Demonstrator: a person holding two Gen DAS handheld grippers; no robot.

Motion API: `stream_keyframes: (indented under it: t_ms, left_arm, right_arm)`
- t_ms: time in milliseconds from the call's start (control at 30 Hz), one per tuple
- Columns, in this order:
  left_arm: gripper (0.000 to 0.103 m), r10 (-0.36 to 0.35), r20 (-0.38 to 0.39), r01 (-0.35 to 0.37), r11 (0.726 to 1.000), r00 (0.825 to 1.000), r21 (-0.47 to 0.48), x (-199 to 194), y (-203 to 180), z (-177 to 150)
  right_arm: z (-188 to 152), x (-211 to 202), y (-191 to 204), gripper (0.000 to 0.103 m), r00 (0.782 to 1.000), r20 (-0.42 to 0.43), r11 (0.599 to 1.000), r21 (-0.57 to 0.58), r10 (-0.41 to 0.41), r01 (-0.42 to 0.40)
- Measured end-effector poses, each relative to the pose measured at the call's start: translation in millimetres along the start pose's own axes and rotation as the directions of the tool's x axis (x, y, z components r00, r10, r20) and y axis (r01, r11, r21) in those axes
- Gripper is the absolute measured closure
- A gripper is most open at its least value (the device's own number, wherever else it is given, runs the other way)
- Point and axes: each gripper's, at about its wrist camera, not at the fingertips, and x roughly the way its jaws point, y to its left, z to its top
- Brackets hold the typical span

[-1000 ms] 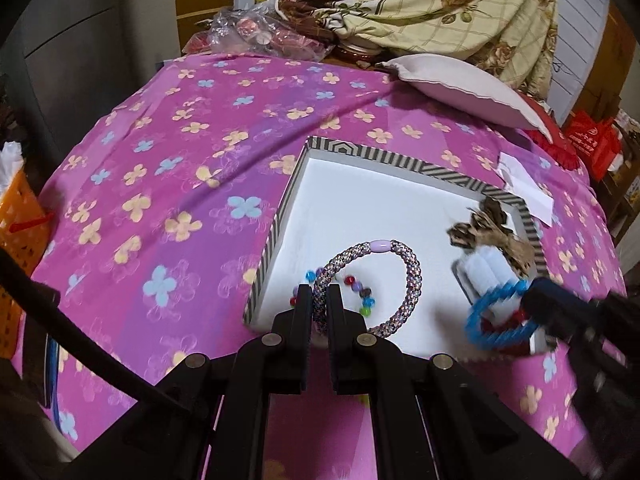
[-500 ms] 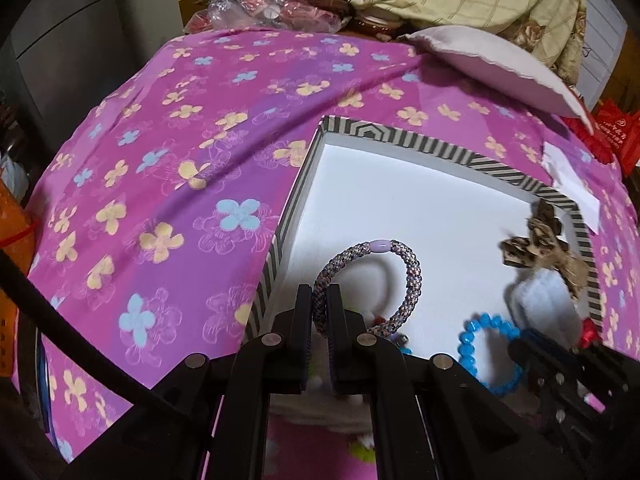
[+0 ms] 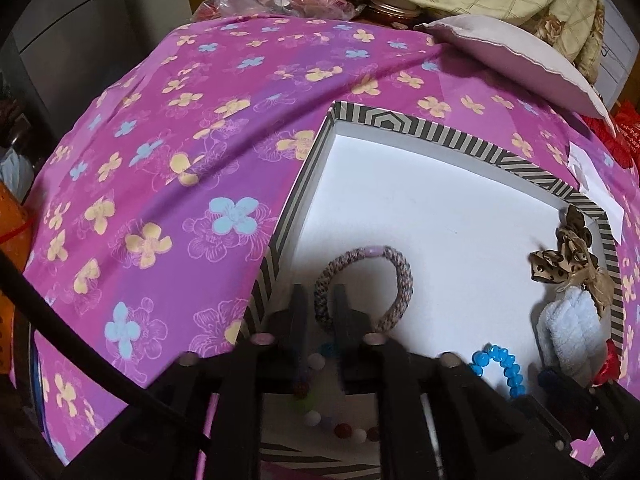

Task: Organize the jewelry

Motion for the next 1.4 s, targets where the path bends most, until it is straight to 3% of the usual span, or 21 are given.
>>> stream_keyframes:
  t_ms: [67,433,1000,1400]
  left_arm:
    - [0.073,0.005,0.029,-0.005,1.000,1.000,0.010,-5,-1,-2]
    - [0.071,-0.001,0.138,-0.001,1.000,0.990,0.018,-45,2,-19]
    - [0.071,0.002,0.255,-0.014,0.999,0.967,0.044,-113,12,-85]
    - [0.071,-0.016,0.274,0.005,0.999,0.962,0.040,-139,6,-126]
  right_arm:
    - [-3,-8,0,0.063,1.000,0.017,1.000,0.006,-0.001,0.001]
    - [-20,-51,3,0.053,0.996,0.083,0.999,0.035,-0.010,0.007]
    - [-70,-100,13,0.050,0.993,0.118,0.999,0.040,-0.027,0.022]
    - [-91,-130,19,0.048,0.988,0.151,0.999,0.041,-0.035,0.029]
